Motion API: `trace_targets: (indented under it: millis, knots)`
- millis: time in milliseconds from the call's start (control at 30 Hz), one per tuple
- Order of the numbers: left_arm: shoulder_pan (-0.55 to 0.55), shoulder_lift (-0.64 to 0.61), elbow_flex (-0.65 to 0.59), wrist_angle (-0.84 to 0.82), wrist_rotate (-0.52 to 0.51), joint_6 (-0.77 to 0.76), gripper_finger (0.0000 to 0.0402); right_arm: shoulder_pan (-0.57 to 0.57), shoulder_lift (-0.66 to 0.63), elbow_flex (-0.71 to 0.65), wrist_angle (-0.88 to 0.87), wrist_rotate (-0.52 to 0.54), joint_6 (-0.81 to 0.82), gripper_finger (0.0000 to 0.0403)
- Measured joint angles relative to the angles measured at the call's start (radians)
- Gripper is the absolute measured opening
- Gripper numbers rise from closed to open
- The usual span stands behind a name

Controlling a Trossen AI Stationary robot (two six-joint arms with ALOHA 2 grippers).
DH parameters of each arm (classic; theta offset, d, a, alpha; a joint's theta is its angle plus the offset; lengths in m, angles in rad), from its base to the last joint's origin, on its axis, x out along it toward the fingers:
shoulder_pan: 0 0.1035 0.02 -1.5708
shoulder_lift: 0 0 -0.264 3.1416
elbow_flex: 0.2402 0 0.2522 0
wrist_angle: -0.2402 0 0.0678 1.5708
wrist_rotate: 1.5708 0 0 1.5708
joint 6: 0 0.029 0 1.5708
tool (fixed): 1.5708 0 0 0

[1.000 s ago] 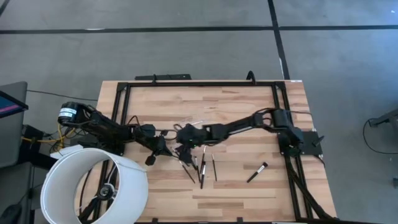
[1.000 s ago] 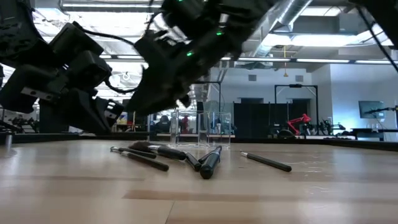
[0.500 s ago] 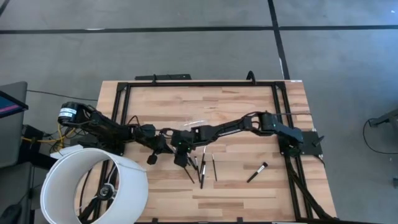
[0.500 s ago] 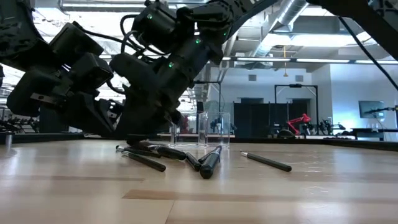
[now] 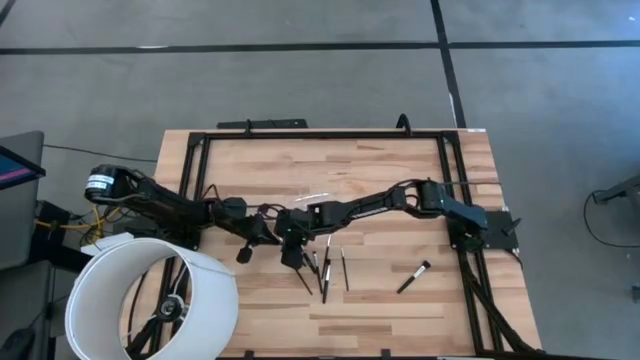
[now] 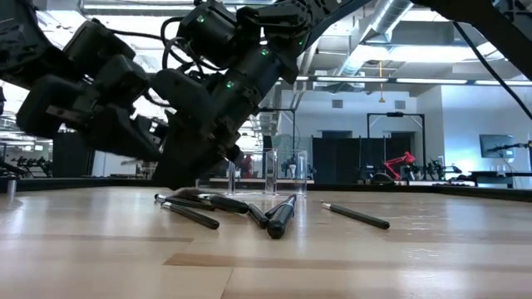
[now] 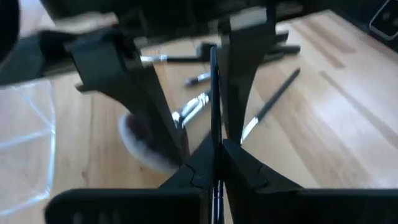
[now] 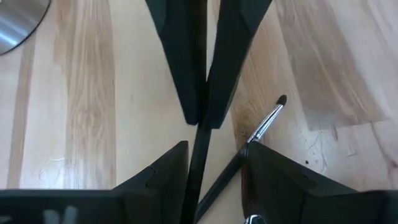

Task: Put items in baskets/containers
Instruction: Put the black eyeshadow brush into the transparent organizer

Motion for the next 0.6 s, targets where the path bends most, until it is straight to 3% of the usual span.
trace_targets:
  millis: [367, 600]
  knots:
    - [-0.001, 0.006, 0.000, -0.031, 0.001, -0.002, 0.0021, 0.000, -0.002, 0.000, 0.007, -0.006, -0.003, 0.0083]
    - [-0.001, 0.006, 0.000, -0.033, 0.017, -0.002, 0.0021, 0.001, -0.003, 0.000, 0.025, -0.006, -0.009, 0.0077]
